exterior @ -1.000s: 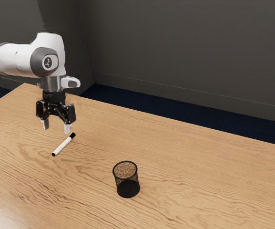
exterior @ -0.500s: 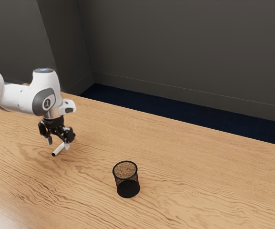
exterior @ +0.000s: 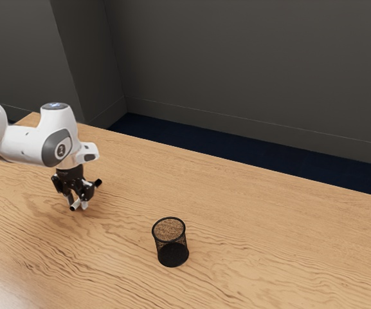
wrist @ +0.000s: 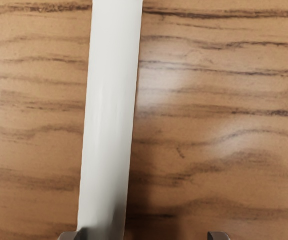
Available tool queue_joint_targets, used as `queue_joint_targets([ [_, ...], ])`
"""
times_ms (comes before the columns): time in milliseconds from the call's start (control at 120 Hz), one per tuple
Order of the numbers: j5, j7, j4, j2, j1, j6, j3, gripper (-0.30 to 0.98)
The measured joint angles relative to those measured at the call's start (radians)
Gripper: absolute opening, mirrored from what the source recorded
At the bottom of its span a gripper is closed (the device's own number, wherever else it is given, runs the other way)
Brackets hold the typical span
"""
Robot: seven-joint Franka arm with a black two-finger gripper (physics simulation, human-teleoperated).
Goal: Put the marker into the pen holder.
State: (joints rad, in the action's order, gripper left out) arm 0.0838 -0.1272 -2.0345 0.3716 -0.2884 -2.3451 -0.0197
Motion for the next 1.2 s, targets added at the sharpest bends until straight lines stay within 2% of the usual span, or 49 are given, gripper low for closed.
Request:
queue_joint_targets([
  [608, -0.015, -0.046, 0.027, 0.029, -0.019, -0.007, 0.003, 0.10],
  [867, -0.055, -0.076, 0.028, 0.035, -0.022, -0.005, 0.003, 0.09],
  [1200, -0.096, -0.104, 0.028, 0.038, -0.032, -0.003, 0.003, -0.02],
])
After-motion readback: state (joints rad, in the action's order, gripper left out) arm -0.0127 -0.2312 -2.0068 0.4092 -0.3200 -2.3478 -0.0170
